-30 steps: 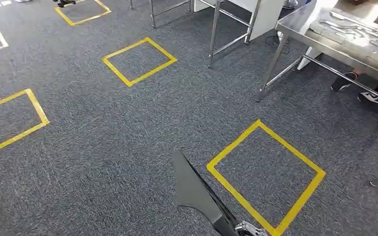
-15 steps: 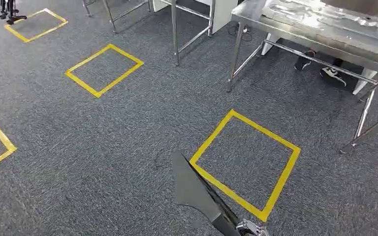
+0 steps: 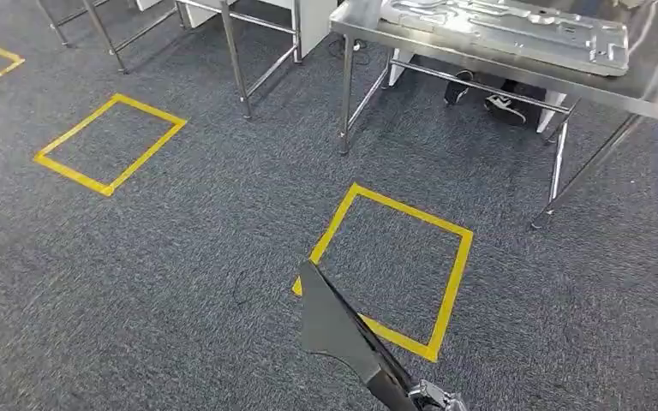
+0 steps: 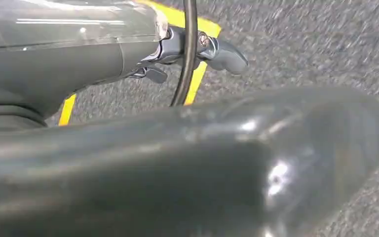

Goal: Take the parts from the cabinet and place them on the table.

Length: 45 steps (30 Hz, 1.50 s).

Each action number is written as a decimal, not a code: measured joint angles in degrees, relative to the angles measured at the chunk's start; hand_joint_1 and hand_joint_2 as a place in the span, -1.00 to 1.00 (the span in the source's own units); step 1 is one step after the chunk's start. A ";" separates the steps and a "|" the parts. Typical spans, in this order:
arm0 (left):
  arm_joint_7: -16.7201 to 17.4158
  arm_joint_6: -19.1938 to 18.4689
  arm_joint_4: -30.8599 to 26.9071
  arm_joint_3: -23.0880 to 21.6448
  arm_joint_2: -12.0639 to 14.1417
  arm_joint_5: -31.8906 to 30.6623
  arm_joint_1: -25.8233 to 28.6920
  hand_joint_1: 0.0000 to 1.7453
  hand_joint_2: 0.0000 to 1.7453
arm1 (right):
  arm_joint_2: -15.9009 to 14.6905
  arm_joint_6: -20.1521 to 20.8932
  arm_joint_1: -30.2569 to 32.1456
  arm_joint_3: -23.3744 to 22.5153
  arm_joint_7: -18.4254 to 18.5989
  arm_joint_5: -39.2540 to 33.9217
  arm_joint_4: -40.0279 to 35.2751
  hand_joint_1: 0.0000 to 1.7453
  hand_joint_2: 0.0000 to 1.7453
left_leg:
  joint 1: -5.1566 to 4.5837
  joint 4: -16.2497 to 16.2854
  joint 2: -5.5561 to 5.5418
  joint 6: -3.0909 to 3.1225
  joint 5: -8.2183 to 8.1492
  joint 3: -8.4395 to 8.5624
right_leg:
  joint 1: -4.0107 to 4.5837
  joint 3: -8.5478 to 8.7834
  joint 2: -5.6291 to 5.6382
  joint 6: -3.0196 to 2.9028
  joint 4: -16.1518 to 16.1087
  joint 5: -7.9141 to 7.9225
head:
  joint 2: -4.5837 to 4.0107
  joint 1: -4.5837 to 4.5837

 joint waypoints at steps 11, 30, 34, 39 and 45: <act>-0.07 -0.04 0.00 0.02 -0.04 -0.13 -0.03 -1.00 -1.00 | 0.20 -0.22 -0.43 0.00 0.15 -0.74 0.33 1.00 1.00 | -0.49 0.98 7.67 -1.82 -1.97 1.05 | -0.57 1.42 -7.83 0.09 -2.12 1.40 | 0.00 -0.09; 0.02 -0.02 0.00 0.15 0.00 -1.01 -0.61 -1.00 -1.00 | -0.15 3.78 -0.33 0.79 5.40 -5.66 1.03 1.00 1.00 | 0.00 0.11 -0.86 -0.25 -0.38 0.39 | -0.14 0.65 1.50 -0.25 -1.83 1.82 | 0.00 -0.07; 0.22 0.00 0.00 0.15 0.00 -1.27 -0.17 -1.00 -1.00 | 0.35 3.39 -1.08 1.05 6.62 -5.66 1.49 1.00 1.00 | -0.06 -0.24 0.66 0.35 -0.32 0.43 | -0.57 -6.52 -3.48 0.42 12.35 -5.88 | 0.00 -0.04; 0.42 -0.44 0.00 0.15 -0.04 -1.62 -0.32 -1.00 -1.00 | 0.37 2.78 -1.10 1.29 7.48 -5.20 1.84 1.00 1.00 | 0.11 0.38 1.66 -0.79 -1.26 0.96 | -1.46 0.45 -4.35 1.05 -0.52 2.33 | 0.00 -0.04; 0.55 -0.87 0.00 0.17 0.00 -1.79 -0.65 -1.00 -1.00 | 0.35 2.51 -1.37 2.38 7.67 -4.79 1.90 1.00 1.00 | 0.13 1.07 1.79 -3.03 -2.61 1.17 | -1.11 1.49 -3.98 -1.09 -2.60 1.27 | 0.00 -0.04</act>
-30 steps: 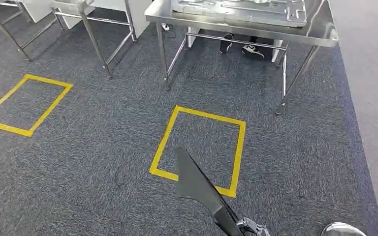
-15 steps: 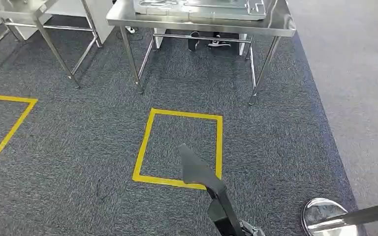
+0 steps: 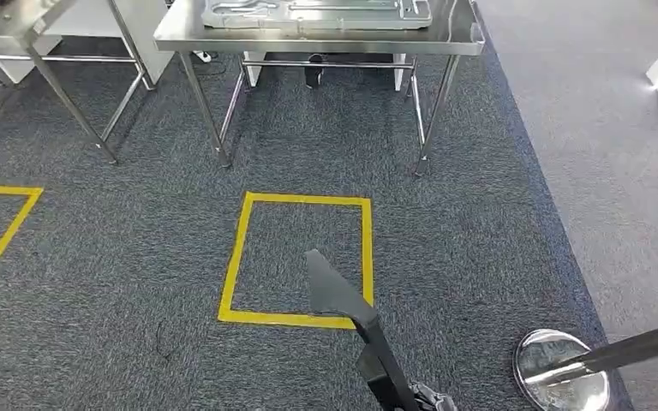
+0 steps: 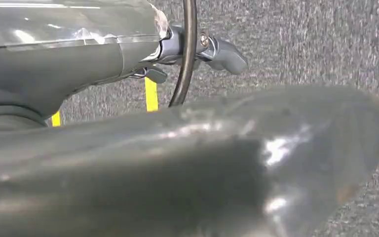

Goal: Take the parts from the cabinet and place them on the table.

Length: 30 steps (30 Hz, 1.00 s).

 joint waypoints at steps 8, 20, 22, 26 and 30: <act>0.66 -0.02 0.00 0.00 0.00 -0.15 0.22 -1.00 -1.00 | -0.35 -2.92 -0.17 1.55 2.03 0.13 0.41 1.00 1.00 | -0.29 12.40 -0.22 0.63 -1.55 -7.99 | 1.27 1.89 0.36 -1.24 0.11 -1.65 | 0.00 -0.02; 1.44 0.06 0.00 0.26 0.28 -0.52 0.10 -1.00 -1.00 | 0.33 -10.83 -0.91 1.79 7.28 3.59 0.85 1.00 1.00 | -0.79 -0.51 -0.28 4.03 1.60 -0.85 | 0.70 -5.44 0.26 1.68 15.44 -9.16 | 0.00 0.00; 1.79 -0.05 0.00 0.31 0.33 -0.72 0.16 -1.00 -1.00 | 0.55 -16.23 -0.89 1.07 9.95 7.55 1.31 1.00 1.00 | -0.71 -0.45 -0.36 3.72 0.97 -0.09 | 0.23 -7.07 0.21 2.21 15.50 -6.81 | 0.00 0.00; 2.29 -0.22 0.00 0.46 0.33 -1.29 0.17 -1.00 -1.00 | 0.54 -19.54 -2.56 -0.63 13.02 10.64 1.88 1.00 1.00 | -0.53 -0.13 -0.16 2.35 -0.87 1.77 | 0.05 -2.50 -0.23 2.35 2.19 0.96 | 0.00 0.02; 3.10 -0.63 0.00 0.61 0.50 -2.10 -0.20 -1.00 -1.00 | 0.57 -19.80 -3.38 -1.51 14.10 10.60 1.75 1.00 1.00 | -0.72 0.55 -0.15 0.77 -1.58 2.34 | 0.30 -2.15 -0.25 0.19 1.67 0.41 | 0.00 0.00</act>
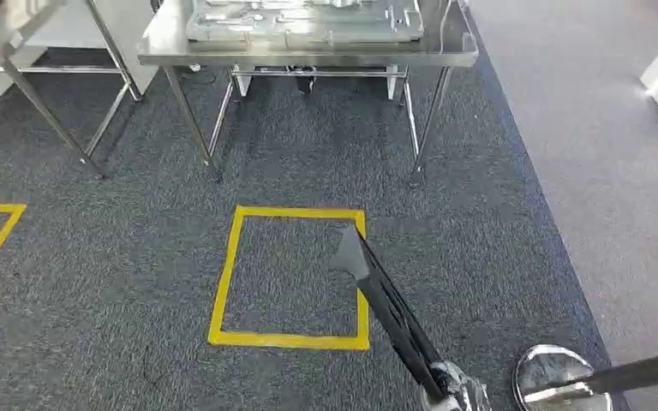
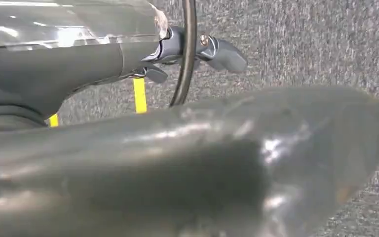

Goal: Take the parts from the cabinet and place them on the table.

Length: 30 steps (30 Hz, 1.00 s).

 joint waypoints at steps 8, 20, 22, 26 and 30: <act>1.33 -2.06 0.00 -0.02 0.44 -2.25 -0.49 -1.00 -1.00 | -0.07 5.65 -10.05 -7.11 6.76 8.02 -1.70 1.00 1.00 | 0.24 14.98 -0.20 -0.27 -2.55 -11.97 | 0.73 2.57 0.56 -1.43 -0.31 -1.72 | 0.00 -0.02; 2.32 -3.02 0.00 -0.94 1.03 -4.07 -1.54 -1.00 -1.00 | 1.31 11.63 -26.30 -13.50 10.43 12.59 4.94 1.00 1.00 | -0.19 -1.05 -0.56 3.39 5.51 -5.75 | 0.48 -2.24 0.25 1.23 10.47 -7.76 | 0.00 0.00; 2.38 -3.02 0.00 -0.94 1.03 -4.09 -1.47 -1.00 -1.00 | 2.27 11.65 -26.28 -13.94 10.43 12.61 5.90 1.00 1.00 | -0.17 -0.96 -0.81 3.27 4.76 -5.08 | 0.06 -6.44 0.23 1.74 15.13 -7.40 | 0.00 -0.02; 2.47 -3.47 0.00 -0.98 1.03 -4.59 -1.37 -1.00 -1.00 | 4.72 12.04 -27.48 -14.62 11.78 13.98 7.25 1.00 1.00 | 0.28 0.08 -0.92 2.12 2.18 -2.90 | -0.54 -2.70 0.07 2.36 0.84 3.78 | 0.00 0.00; 2.99 -4.09 0.00 -1.64 1.07 -5.88 -2.04 -1.00 -1.00 | 6.73 16.25 -34.17 -14.51 14.57 16.27 12.49 1.00 1.00 | 0.01 0.23 -0.52 0.86 1.25 -3.54 | 0.17 -2.34 0.70 0.79 0.24 1.73 | 0.00 -0.02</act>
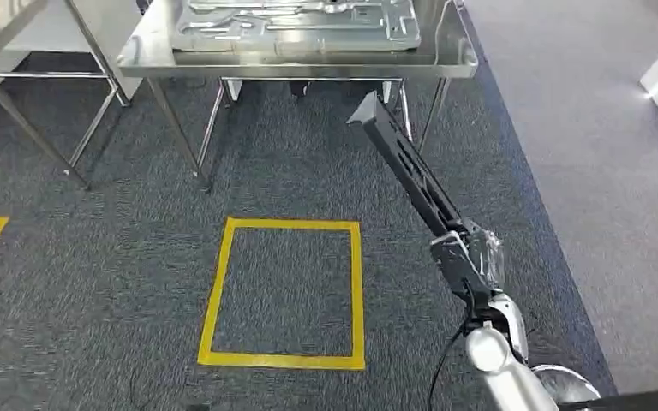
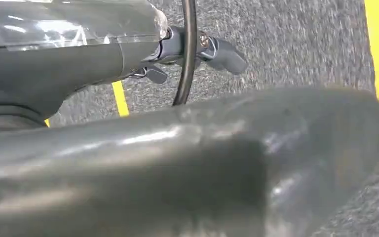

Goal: Take the parts from the cabinet and place them on the table.

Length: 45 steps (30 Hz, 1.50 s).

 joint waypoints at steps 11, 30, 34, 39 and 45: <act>0.59 -1.84 0.00 -2.21 0.02 -2.89 -0.97 -1.00 -1.00 | -1.75 8.65 -19.46 14.16 4.88 9.23 18.83 1.00 1.00 | 0.15 5.49 -0.22 -0.45 5.88 -8.34 | 0.36 4.38 -1.30 -1.45 -0.58 -3.05 | 0.00 0.00; 0.20 -2.69 0.00 -3.43 -0.22 -3.50 -1.69 -1.00 -1.00 | -0.68 12.21 -32.29 23.74 6.19 10.09 25.74 1.00 1.00 | 0.34 1.06 -3.21 0.73 2.18 -3.32 | 0.59 0.26 -1.73 -0.36 -0.24 -0.25 | 0.00 -0.02; -0.11 -2.82 -0.02 -3.43 -0.17 -3.52 -1.71 -1.00 -1.00 | -1.74 13.21 -33.93 24.78 6.43 10.32 25.78 1.00 1.00 | 0.14 4.28 -1.91 -0.70 -0.18 -4.33 | 0.16 1.79 -2.15 -1.26 -1.56 -0.76 | 0.00 -0.15; -0.28 -2.89 0.00 -3.43 -0.17 -3.52 -1.53 -1.00 -1.00 | -4.42 14.53 -34.99 26.45 6.45 10.30 26.02 1.00 1.00 | 0.46 16.81 -1.01 -1.23 -1.46 -13.15 | 0.37 4.19 -2.93 -1.44 -1.61 -2.57 | 0.00 -0.13; -0.39 -2.91 -0.02 -3.41 -0.15 -3.48 -1.72 -1.00 -1.00 | -5.42 15.09 -36.11 27.89 6.50 10.63 26.13 1.00 1.00 | -0.09 1.69 -1.58 0.29 6.30 -7.69 | 0.67 6.54 -2.79 0.20 -1.93 -4.44 | 0.00 -0.09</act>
